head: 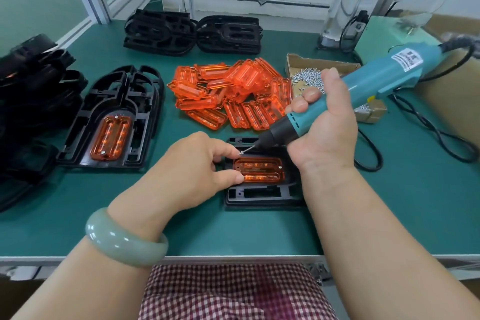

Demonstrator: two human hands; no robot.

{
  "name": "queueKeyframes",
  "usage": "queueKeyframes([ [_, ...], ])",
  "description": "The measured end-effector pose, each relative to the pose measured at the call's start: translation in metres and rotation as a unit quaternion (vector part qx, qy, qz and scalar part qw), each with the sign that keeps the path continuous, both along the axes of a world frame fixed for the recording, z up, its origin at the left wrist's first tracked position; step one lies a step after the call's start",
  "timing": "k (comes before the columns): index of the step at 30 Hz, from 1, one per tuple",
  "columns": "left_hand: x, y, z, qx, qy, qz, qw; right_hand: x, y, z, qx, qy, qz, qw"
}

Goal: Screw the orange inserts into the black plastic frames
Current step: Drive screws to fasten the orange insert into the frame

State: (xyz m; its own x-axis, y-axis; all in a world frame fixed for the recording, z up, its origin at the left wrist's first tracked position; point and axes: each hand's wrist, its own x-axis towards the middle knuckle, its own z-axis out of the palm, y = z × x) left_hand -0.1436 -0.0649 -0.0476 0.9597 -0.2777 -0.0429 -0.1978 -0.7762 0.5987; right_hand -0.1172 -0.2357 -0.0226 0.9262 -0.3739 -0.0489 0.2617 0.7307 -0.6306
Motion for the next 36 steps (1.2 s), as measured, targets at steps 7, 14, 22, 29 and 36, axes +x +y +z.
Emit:
queueKeyframes([
  [7,-0.005,-0.002,-0.007,-0.026,-0.011,0.015,0.999,-0.002,-0.001,-0.001,-0.016,-0.010,0.000,1.000],
  [14,-0.004,-0.002,-0.007,-0.030,-0.005,0.021,0.999,-0.006,0.004,0.002,-0.100,-0.061,0.002,0.993],
  [22,-0.005,-0.002,-0.007,-0.037,-0.010,0.022,0.999,-0.006,0.010,0.006,-0.128,-0.096,0.006,0.987],
  [29,-0.006,-0.002,-0.008,-0.037,-0.013,0.023,0.999,-0.009,0.014,0.011,-0.170,-0.108,0.017,0.979],
  [36,-0.006,-0.002,-0.005,-0.038,-0.006,0.019,0.999,-0.011,0.016,0.014,-0.197,-0.121,0.032,0.972],
])
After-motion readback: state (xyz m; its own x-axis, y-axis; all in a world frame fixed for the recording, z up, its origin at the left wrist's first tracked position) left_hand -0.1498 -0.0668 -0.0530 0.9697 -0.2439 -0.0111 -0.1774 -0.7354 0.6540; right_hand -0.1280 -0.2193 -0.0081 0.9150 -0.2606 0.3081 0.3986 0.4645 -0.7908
